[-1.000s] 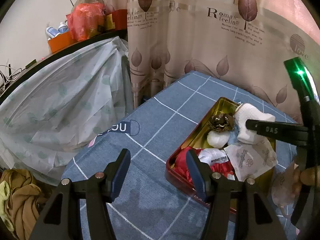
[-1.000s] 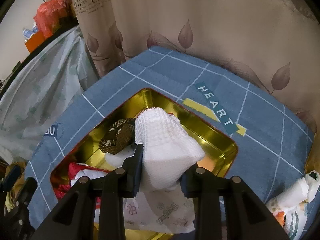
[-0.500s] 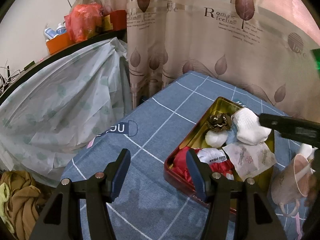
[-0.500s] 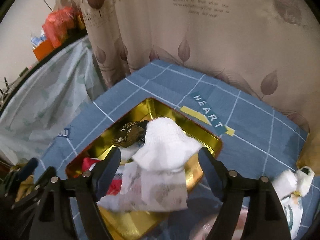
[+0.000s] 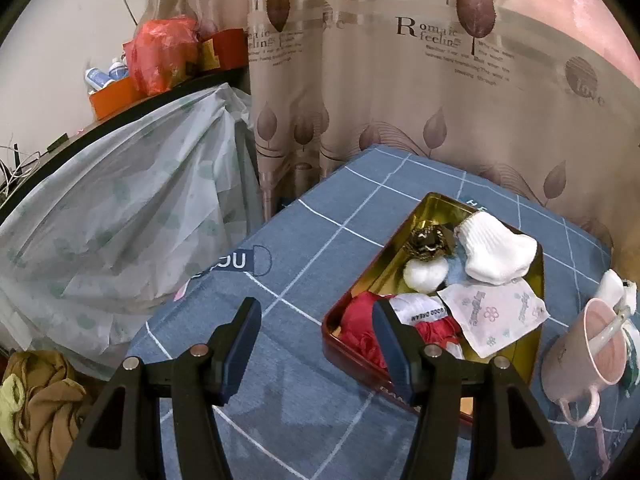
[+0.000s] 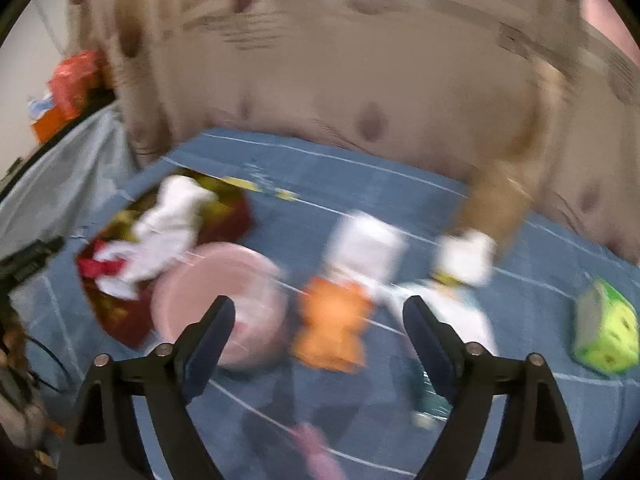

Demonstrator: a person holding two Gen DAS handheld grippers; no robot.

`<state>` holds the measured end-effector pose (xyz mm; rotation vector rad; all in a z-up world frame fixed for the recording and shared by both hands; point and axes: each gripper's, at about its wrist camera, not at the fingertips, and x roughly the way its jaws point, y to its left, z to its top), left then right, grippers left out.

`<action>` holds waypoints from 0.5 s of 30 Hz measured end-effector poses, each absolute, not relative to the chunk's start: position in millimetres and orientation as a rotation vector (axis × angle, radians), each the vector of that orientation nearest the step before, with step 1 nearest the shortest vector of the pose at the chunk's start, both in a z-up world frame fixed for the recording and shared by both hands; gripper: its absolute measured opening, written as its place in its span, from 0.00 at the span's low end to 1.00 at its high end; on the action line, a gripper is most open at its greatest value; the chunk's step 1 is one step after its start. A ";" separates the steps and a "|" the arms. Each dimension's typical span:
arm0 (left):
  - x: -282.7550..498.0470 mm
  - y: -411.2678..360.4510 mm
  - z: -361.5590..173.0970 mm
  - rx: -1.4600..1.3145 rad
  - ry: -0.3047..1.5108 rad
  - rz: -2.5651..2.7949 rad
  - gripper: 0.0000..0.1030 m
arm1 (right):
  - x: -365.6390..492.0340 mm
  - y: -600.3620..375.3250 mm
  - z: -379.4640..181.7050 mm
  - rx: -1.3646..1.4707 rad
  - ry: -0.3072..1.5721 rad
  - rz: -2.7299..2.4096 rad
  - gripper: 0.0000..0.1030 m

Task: Organize soft objects
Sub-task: 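Open the right tool to drop the mesh sock into the tray, then grasp the white-and-green wipe packet with the right tool while the left tool grasps the white sock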

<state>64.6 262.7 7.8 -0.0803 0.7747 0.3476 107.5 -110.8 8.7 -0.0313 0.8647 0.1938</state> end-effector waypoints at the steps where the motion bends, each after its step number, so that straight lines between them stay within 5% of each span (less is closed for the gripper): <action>1: 64.9 261.9 7.5 -0.079 0.777 0.343 0.57 | 106.2 -123.3 5.1 -0.035 0.871 0.169 0.85; 15: 59.6 240.4 11.3 -0.025 0.761 0.305 0.57 | 112.5 -213.6 -62.4 -0.030 0.956 0.090 0.94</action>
